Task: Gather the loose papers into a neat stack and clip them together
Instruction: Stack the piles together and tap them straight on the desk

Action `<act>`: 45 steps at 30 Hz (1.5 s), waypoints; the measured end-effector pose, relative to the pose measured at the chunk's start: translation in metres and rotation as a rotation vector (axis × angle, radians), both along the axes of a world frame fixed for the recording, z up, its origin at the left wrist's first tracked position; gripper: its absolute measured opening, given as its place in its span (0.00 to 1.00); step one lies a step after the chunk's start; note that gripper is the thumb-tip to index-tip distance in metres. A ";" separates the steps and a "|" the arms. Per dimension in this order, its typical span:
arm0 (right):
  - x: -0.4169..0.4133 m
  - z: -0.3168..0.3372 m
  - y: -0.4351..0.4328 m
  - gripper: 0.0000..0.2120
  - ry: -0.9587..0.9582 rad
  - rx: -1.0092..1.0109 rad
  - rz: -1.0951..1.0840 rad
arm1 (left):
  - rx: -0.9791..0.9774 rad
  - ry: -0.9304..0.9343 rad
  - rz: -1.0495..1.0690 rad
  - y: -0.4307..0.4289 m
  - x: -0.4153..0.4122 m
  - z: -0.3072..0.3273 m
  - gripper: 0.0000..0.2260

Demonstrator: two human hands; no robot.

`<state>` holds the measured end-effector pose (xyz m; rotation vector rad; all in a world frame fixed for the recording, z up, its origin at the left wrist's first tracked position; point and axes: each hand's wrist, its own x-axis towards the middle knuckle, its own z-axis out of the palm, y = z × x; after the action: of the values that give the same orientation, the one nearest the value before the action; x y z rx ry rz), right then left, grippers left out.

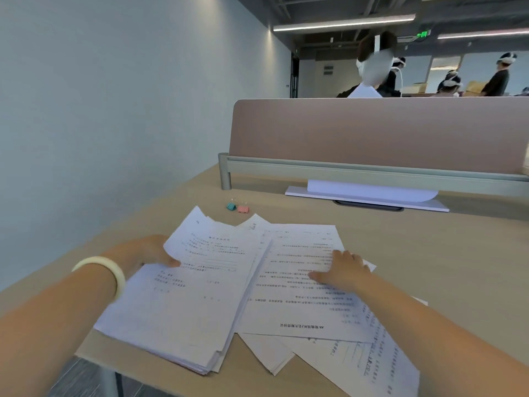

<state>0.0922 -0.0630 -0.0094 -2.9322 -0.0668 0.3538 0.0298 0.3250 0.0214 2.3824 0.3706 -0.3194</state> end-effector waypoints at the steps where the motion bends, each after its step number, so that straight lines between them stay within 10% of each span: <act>1: 0.000 -0.003 -0.001 0.46 -0.008 0.007 0.000 | 0.004 0.040 -0.042 -0.004 0.003 0.000 0.31; 10: 0.008 0.015 0.002 0.38 -0.076 0.478 -0.190 | 0.360 0.084 -0.082 -0.033 0.012 0.000 0.23; 18: 0.001 0.028 -0.022 0.16 -0.005 0.606 -0.189 | 0.150 0.069 0.082 -0.036 0.002 0.005 0.23; 25: 0.009 0.076 -0.066 0.10 -0.349 0.813 -0.308 | -0.100 0.065 0.146 -0.041 -0.008 -0.001 0.23; 40: -0.027 0.044 -0.097 0.16 0.133 0.463 0.029 | -0.678 -0.372 0.081 -0.030 -0.045 0.056 0.34; 45: -0.026 0.034 -0.062 0.30 0.049 -0.090 0.107 | -0.668 -0.315 0.187 -0.012 -0.053 0.050 0.26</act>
<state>0.0666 -0.1252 0.0245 -3.0140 -0.2069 0.4558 -0.0228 0.3128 0.0711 1.6903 0.2791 0.0277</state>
